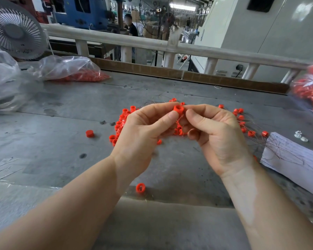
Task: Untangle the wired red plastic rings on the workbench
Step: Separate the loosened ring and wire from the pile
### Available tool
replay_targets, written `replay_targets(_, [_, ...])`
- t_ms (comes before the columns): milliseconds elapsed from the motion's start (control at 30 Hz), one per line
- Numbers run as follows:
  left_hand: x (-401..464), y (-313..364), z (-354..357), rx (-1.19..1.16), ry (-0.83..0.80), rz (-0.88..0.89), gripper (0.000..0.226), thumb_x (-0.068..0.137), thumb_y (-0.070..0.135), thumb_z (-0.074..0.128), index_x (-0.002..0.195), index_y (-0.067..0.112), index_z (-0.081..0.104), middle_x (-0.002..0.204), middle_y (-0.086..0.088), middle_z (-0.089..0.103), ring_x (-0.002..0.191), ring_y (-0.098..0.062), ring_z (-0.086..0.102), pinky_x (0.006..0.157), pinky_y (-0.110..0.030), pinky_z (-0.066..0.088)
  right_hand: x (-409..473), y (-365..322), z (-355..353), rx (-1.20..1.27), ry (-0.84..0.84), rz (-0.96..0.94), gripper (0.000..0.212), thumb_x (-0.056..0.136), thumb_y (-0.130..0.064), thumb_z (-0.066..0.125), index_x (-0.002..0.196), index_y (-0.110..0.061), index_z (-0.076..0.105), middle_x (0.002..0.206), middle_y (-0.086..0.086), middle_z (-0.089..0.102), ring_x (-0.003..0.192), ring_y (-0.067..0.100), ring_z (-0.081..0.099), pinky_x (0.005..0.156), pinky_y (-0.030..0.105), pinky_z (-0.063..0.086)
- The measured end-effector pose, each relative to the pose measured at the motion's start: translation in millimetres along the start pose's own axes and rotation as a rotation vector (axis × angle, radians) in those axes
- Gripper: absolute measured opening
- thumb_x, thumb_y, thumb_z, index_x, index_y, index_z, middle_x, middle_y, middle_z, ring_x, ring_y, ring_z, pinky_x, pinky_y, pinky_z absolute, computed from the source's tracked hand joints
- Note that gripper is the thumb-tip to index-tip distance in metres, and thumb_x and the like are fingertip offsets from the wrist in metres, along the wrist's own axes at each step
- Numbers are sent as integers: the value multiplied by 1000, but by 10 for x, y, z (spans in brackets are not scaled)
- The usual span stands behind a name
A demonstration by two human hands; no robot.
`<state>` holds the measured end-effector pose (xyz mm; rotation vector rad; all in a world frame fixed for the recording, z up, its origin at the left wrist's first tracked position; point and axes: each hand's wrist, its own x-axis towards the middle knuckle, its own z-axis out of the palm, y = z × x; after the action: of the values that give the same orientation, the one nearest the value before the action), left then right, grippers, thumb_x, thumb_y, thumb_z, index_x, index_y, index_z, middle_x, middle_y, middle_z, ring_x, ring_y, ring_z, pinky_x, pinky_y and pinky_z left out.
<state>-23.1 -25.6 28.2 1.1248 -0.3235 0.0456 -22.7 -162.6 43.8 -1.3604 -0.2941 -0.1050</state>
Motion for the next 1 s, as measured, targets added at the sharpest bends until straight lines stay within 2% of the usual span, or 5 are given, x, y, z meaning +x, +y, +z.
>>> replay_targets(267, [4, -6, -30, -92, -64, -45, 19, 67, 19, 71, 85, 14, 77, 71, -1, 71, 64, -8, 65, 65, -18, 53, -3, 44, 9, -115, 63, -143, 7, 66, -21, 71, 71, -17, 70, 64, 3, 69, 56, 13, 61, 48, 14, 41])
replay_targets(433, [21, -32, -25, -43, -2, -7, 17, 62, 19, 72, 78, 17, 76, 74, 0, 72, 64, -7, 65, 62, -16, 52, -10, 58, 29, -155, 40, -198, 10, 76, -4, 70, 76, -13, 68, 64, -3, 69, 56, 5, 62, 50, 10, 42])
replay_targets(700, [-17, -30, 15, 228, -19, 111, 20, 75, -1, 67, 94, 7, 70, 76, 2, 74, 70, -5, 68, 64, -12, 50, -3, 67, 8, -248, -24, -45, 22, 79, -35, 66, 87, -16, 75, 79, 3, 73, 68, 8, 63, 54, 17, 44])
replay_targets(867, [-33, -14, 22, 344, -30, 205, 19, 78, -6, 67, 87, 11, 71, 76, 3, 74, 73, -8, 70, 67, -15, 51, -8, 100, 24, -110, -25, -34, 38, 70, -27, 66, 93, 2, 70, 92, 20, 71, 92, 36, 68, 84, 42, 55])
replay_targets(1000, [-43, 12, 34, 373, -52, 233, 26, 78, -8, 66, 81, 17, 70, 72, 9, 73, 71, -6, 70, 65, -14, 52, -5, 124, 32, -76, -20, -34, 35, 63, -31, 69, 83, -3, 72, 91, 20, 72, 91, 38, 67, 82, 46, 55])
